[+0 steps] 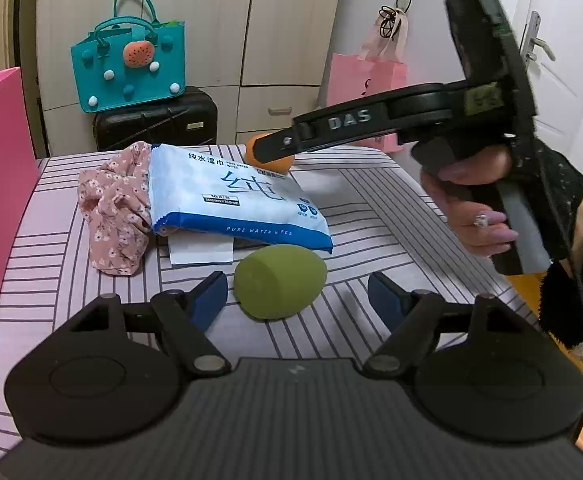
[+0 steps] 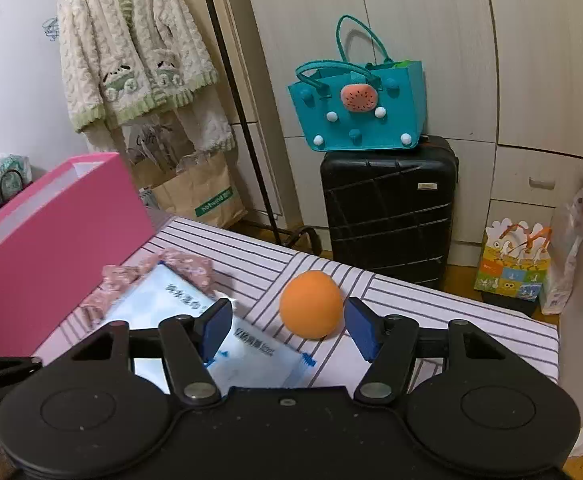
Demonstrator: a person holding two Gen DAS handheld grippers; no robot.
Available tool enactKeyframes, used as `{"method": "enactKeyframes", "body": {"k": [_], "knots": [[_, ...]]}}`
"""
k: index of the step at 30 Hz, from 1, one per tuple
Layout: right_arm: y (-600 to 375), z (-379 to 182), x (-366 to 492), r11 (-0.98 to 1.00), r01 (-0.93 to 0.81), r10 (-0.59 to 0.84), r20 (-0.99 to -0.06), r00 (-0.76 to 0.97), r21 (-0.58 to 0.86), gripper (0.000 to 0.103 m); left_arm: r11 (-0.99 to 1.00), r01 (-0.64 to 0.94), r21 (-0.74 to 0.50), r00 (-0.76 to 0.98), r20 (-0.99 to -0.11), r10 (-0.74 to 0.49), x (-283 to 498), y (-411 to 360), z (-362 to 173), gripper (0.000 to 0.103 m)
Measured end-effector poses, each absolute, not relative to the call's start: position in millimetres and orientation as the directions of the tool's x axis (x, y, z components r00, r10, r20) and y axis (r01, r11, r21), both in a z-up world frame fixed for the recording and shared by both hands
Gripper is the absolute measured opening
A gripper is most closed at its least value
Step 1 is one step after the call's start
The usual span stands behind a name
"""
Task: Organize soft objects
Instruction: 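Grasp the green sponge with the left tool while the right tool grasps the orange ball, then lift the green sponge with the left tool while the right tool carries the orange ball toward the box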
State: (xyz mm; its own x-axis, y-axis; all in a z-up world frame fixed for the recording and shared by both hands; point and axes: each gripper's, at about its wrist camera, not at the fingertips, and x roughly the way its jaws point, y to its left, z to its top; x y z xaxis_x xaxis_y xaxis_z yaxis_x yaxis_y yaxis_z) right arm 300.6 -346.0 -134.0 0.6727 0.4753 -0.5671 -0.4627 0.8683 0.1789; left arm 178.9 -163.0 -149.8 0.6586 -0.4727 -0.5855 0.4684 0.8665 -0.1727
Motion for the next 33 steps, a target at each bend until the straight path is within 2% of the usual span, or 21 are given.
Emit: {"method": "enactKeyframes", "body": {"k": [5, 8, 9, 10, 13, 16, 23, 33], "knots": [[-346, -143, 313, 0.875, -0.451, 0.465, -0.568, 0.68, 0.176, 0.067, 0.879, 0.449, -0.159, 0.68, -0.579, -0.451, 180, -167, -154, 0.074], [-347, -148, 320, 0.873, -0.446, 0.471, -0.569, 0.674, 0.195, 0.056, 0.878, 0.454, -0.153, 0.682, -0.575, -0.453, 179, -169, -156, 0.07], [-348, -150, 322, 0.873, -0.444, 0.473, -0.575, 0.668, 0.202, 0.047, 0.88, 0.45, -0.152, 0.68, -0.579, -0.449, 180, -169, -157, 0.068], [-348, -152, 323, 0.873, -0.442, 0.474, -0.582, 0.661, 0.207, 0.044, 0.884, 0.443, -0.15, 0.683, -0.582, -0.441, 181, -170, -157, 0.064], [-352, -152, 320, 0.872, -0.437, 0.48, -0.565, 0.671, 0.222, 0.043, 0.891, 0.431, -0.14, 0.692, -0.583, -0.426, 183, -171, -156, 0.051], [-354, -151, 313, 0.884, -0.427, 0.457, -0.547, 0.701, 0.192, 0.043, 0.895, 0.427, -0.131, 0.697, -0.582, -0.418, 184, -171, -157, 0.048], [-366, -143, 290, 0.904, -0.394, 0.42, -0.527, 0.739, 0.167, 0.043, 0.891, 0.424, -0.164, 0.688, -0.582, -0.434, 183, -166, -155, 0.047], [-370, -135, 229, 0.917, -0.374, 0.387, -0.543, 0.745, 0.14, 0.043, 0.877, 0.435, -0.204, 0.685, -0.556, -0.47, 158, -156, -143, 0.047]]}}
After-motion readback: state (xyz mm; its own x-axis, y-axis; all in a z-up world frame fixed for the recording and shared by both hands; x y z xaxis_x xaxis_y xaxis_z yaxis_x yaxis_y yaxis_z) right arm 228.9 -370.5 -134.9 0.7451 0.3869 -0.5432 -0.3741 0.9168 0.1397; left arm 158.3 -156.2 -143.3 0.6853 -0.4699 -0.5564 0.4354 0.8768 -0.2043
